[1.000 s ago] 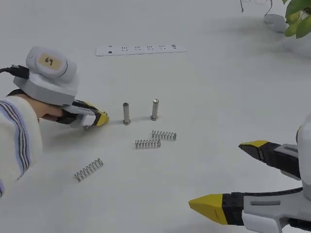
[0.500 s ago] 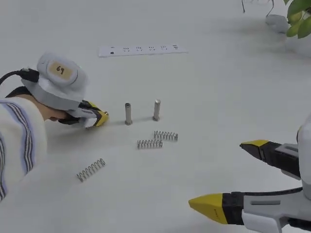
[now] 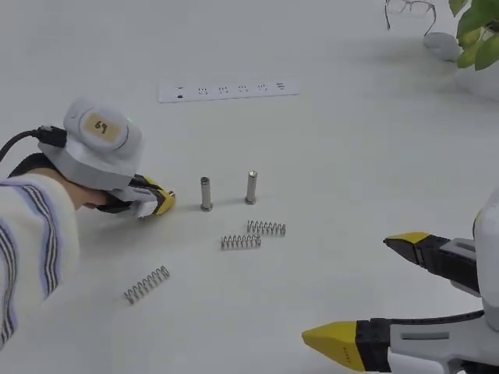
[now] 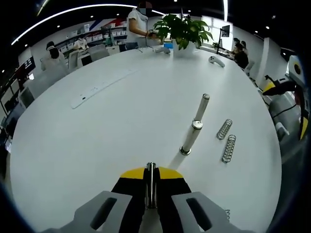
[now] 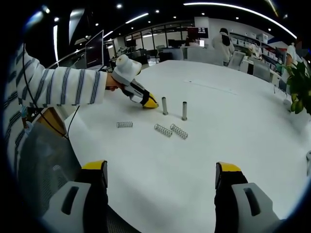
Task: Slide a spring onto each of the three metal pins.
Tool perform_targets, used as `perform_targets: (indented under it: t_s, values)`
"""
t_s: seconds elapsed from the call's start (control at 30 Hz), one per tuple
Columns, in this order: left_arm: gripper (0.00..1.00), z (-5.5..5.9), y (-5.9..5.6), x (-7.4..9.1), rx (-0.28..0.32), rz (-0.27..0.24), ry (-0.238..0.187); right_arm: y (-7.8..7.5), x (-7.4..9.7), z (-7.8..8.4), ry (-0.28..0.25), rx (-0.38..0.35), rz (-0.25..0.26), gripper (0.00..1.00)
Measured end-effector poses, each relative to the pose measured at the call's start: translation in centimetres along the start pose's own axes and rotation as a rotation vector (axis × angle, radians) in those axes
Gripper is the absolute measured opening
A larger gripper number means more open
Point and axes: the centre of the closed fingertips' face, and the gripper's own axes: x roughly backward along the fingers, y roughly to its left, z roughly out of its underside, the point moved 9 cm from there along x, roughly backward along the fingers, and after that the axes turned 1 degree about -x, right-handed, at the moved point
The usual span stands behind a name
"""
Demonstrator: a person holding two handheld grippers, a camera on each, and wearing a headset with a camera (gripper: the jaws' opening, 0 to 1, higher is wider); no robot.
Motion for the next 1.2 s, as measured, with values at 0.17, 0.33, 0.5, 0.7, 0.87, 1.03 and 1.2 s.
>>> perform_targets:
  t_s: [0.17, 0.33, 0.5, 0.7, 0.87, 1.03, 1.2]
  values:
    - [0.00, 0.0, 0.1, 0.1, 0.049, -0.021, 0.007, -0.1, 0.2, -0.1, -0.004, 0.006, 0.004, 0.90]
    - [0.00, -0.1, 0.1, 0.7, 0.028, -0.039, 0.005, -0.2, 0.5, -0.4, -0.020, 0.008, 0.011, 0.90]
    - [0.00, -1.0, 0.8, 1.9, 0.060, -0.068, -0.038, -0.1, 0.6, -0.3, -0.026, 0.008, 0.012, 0.89]
    - [0.00, -1.2, 1.1, 3.3, 0.109, -0.086, -0.058, 0.2, 0.7, -0.4, -0.032, 0.017, 0.006, 0.89]
    - [0.00, -1.1, 0.9, 4.2, 0.112, -0.109, -0.062, 0.5, 0.9, -0.7, -0.047, 0.029, 0.002, 0.88]
    - [0.00, -1.0, 0.7, 4.7, 0.105, -0.116, -0.059, 0.5, 1.1, -0.8, -0.055, 0.039, 0.003, 0.88]
    - [0.00, -1.1, 0.4, 4.7, 0.097, -0.121, -0.059, 0.5, 1.3, -0.7, -0.061, 0.043, 0.000, 0.88]
